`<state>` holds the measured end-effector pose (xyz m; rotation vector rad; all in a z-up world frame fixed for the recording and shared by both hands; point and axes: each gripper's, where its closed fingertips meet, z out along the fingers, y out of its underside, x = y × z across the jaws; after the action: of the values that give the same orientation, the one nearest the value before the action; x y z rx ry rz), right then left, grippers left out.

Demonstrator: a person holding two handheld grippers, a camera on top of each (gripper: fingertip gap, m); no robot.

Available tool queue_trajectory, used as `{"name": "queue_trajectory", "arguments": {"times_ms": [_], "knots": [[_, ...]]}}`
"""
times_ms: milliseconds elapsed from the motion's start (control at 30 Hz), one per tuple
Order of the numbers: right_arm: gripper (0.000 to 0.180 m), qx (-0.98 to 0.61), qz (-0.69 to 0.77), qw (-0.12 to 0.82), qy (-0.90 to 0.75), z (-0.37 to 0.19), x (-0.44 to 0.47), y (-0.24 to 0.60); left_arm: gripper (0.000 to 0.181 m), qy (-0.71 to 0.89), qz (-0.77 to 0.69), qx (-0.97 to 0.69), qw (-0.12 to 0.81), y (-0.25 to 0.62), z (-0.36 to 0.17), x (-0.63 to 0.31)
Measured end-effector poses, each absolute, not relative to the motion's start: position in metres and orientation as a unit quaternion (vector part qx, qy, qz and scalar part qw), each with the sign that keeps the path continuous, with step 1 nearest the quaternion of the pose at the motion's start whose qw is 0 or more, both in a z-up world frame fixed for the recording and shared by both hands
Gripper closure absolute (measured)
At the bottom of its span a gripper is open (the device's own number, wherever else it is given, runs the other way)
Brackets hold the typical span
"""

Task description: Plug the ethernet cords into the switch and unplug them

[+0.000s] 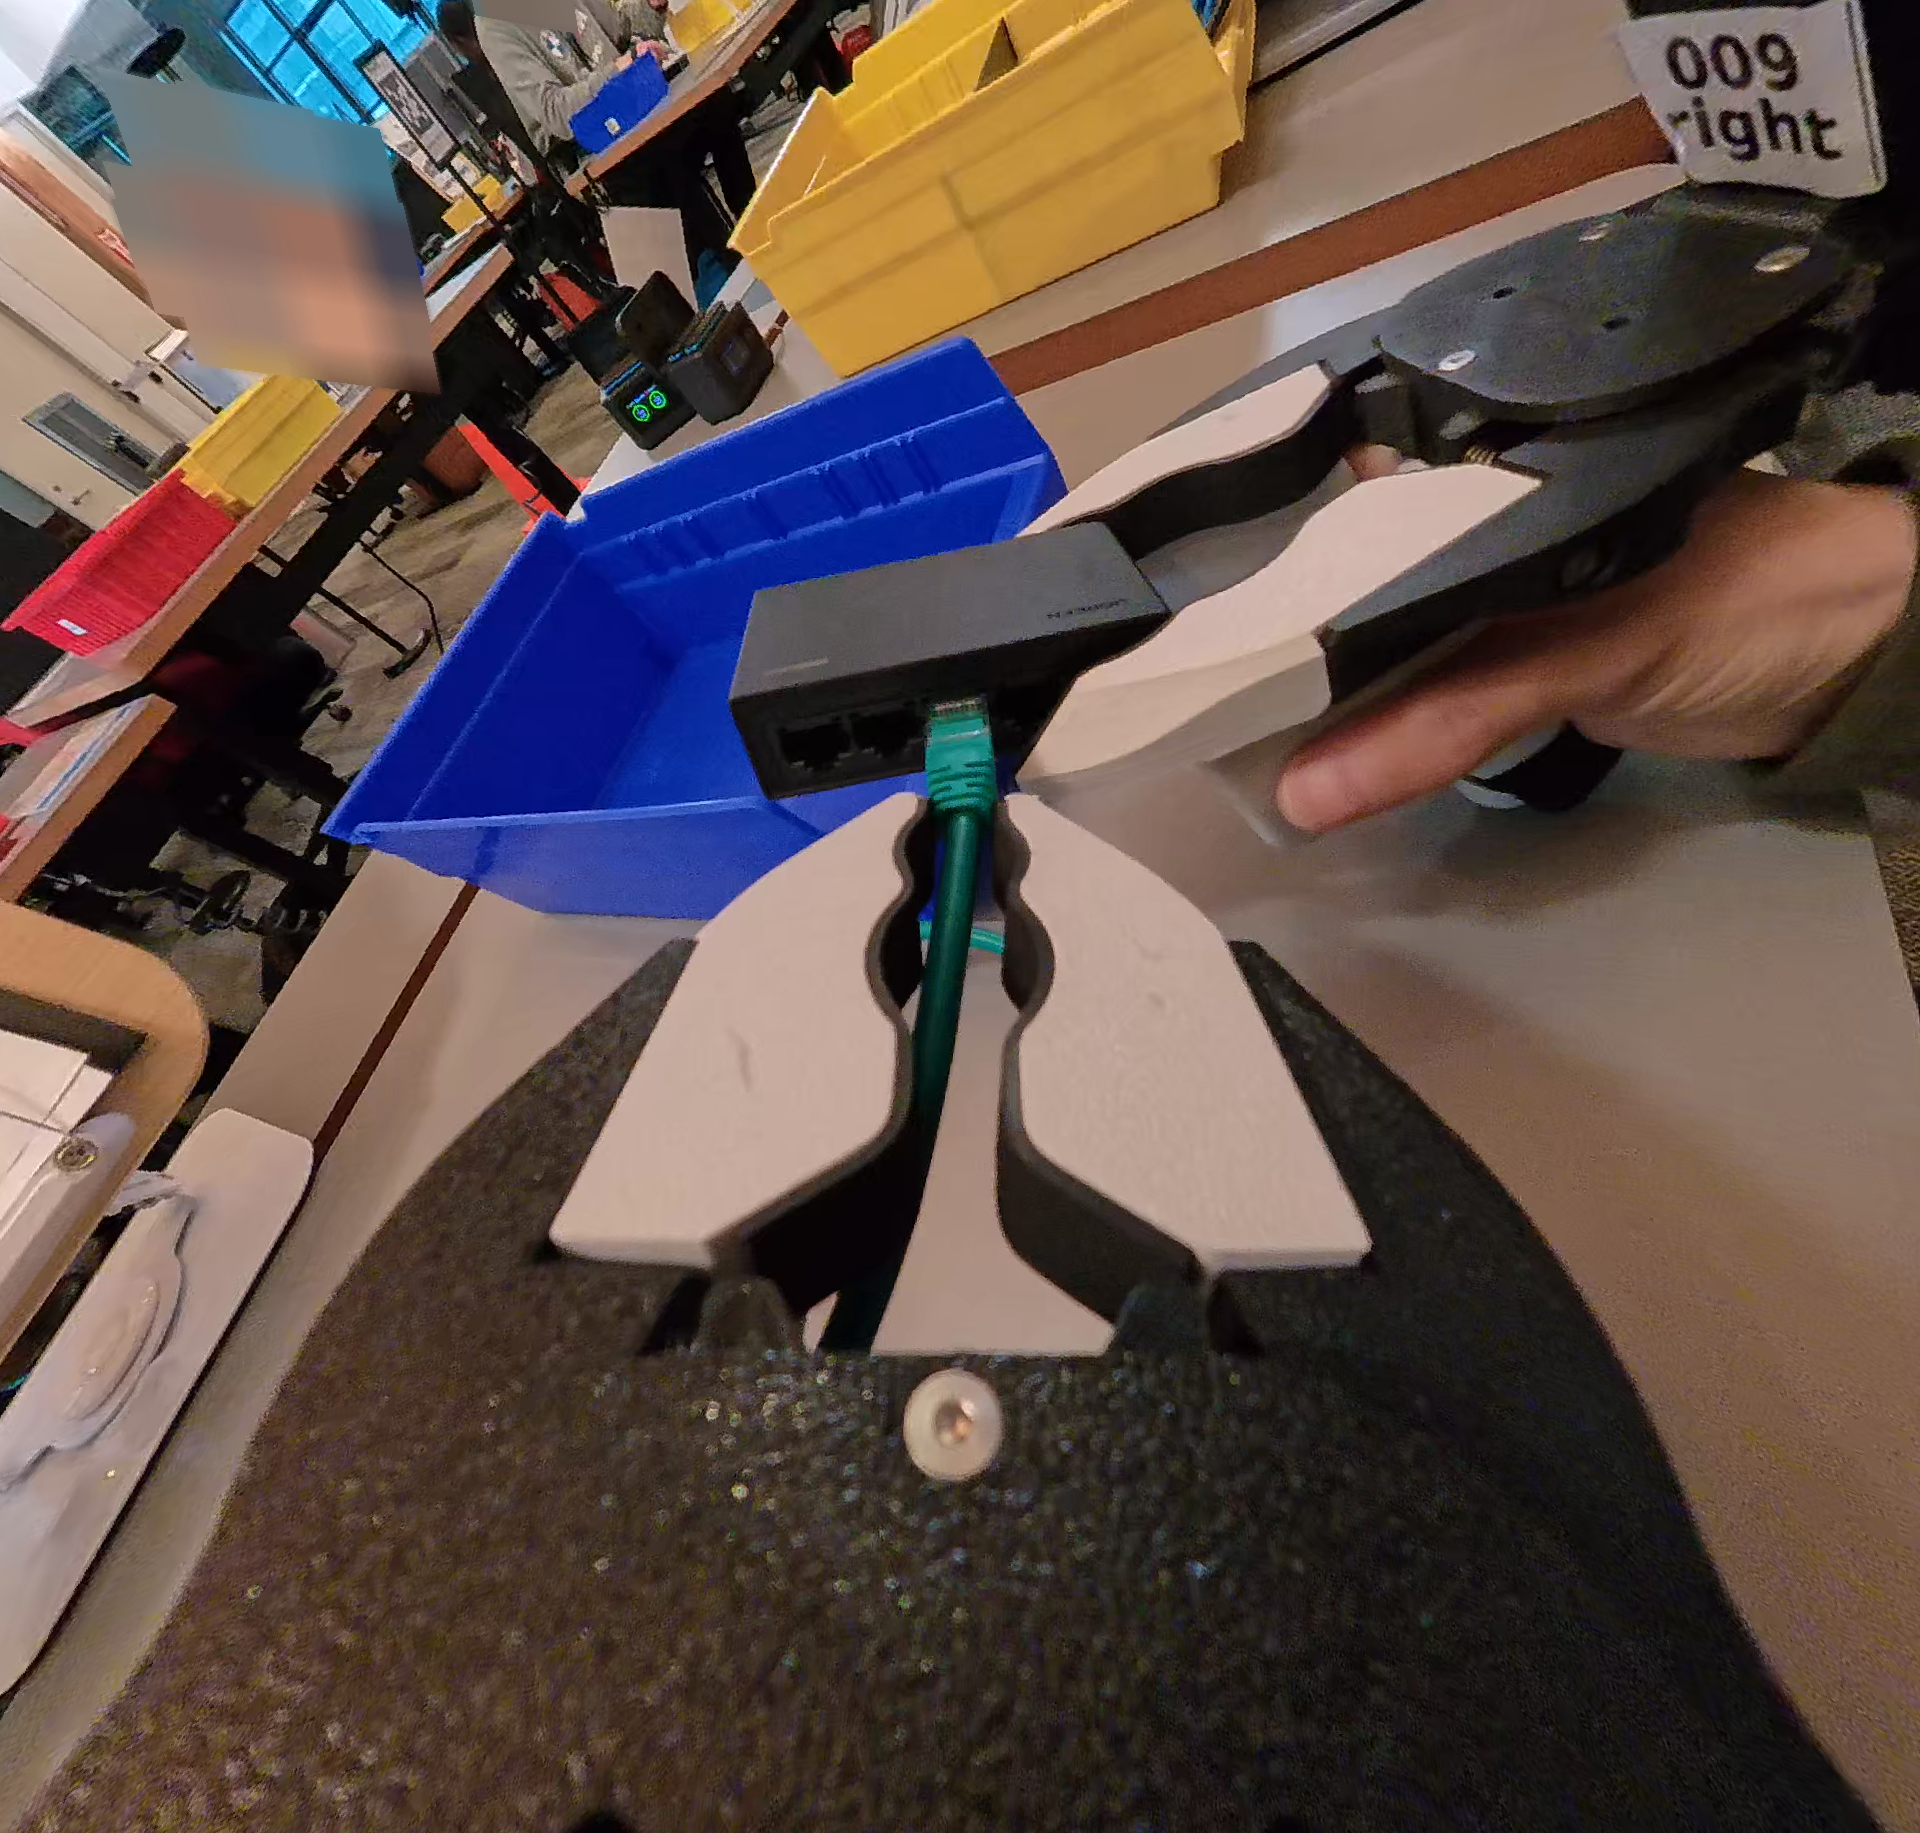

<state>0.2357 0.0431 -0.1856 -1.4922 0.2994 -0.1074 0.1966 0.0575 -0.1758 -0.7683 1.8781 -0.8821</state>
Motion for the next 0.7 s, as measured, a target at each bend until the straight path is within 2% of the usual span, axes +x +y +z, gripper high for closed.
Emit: {"name": "queue_trajectory", "arguments": {"times_ms": [700], "knots": [[0.115, -0.661, -0.047, 0.738, 0.127, -0.1804, 0.2295, 0.0428, 0.172, 0.731, -0.375, -0.334, 0.462, 0.0566, -0.1703, 0.1948]]}}
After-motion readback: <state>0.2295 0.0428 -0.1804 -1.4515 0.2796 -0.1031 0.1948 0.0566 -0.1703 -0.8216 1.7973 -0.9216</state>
